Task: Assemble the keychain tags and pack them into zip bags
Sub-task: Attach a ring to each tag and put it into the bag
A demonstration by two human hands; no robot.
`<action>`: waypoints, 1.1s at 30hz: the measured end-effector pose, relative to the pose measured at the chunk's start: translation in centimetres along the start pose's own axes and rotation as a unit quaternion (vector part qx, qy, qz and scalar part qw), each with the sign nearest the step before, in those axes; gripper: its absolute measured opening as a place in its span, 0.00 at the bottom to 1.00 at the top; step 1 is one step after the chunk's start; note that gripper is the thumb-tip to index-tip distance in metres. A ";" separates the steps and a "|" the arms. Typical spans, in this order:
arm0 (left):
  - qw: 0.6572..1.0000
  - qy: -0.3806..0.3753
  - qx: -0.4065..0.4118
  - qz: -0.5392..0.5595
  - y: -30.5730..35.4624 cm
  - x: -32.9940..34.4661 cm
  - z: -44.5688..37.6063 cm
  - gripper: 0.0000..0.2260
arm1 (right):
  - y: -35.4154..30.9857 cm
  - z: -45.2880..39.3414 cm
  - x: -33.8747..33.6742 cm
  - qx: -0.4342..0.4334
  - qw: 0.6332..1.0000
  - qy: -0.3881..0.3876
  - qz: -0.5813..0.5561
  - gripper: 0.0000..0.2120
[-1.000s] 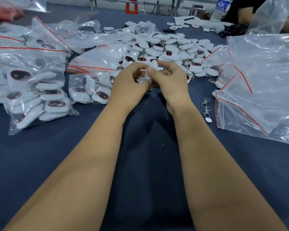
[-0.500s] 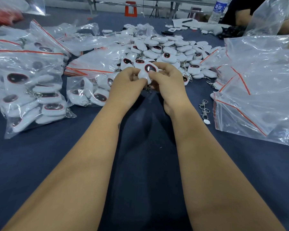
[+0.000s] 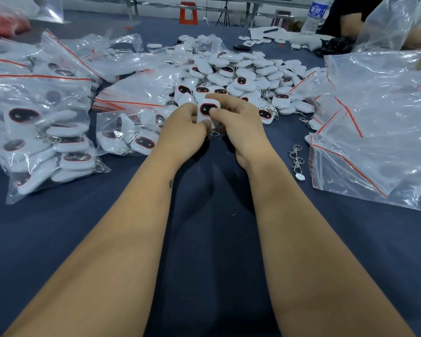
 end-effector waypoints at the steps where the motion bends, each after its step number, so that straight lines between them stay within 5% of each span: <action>1: 1.000 0.000 0.004 -0.005 0.0 0.0 0.0 0.01 | 0.1 -0.1 0.0 -0.001 1.000 0.004 0.007 0.12; 5: 1.000 0.003 0.006 -0.008 0.1 0.0 0.0 0.09 | 0.4 -0.3 -0.1 -0.001 1.000 0.014 0.014 0.10; 8: 0.999 0.017 -0.014 0.043 0.2 0.0 0.2 0.03 | 0.4 -0.2 -0.1 0.000 1.000 0.006 0.006 0.09; 13: 0.994 0.017 -0.019 0.102 0.3 -0.1 0.4 0.10 | 0.4 -0.1 -0.1 0.008 1.000 -0.011 0.004 0.08; 33: 0.993 0.053 -0.029 0.097 1.0 -0.4 0.6 0.05 | 0.1 0.0 0.1 -0.014 0.999 -0.010 0.029 0.11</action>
Point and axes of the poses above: each hand's wrist, its own z-axis away from the middle knuckle, its own x-axis out of the palm, y = z × x, the point moved 1 cm from there along -z, towards the middle knuckle, and after that the axes turned 1 degree about x, right-handed, at the moved point
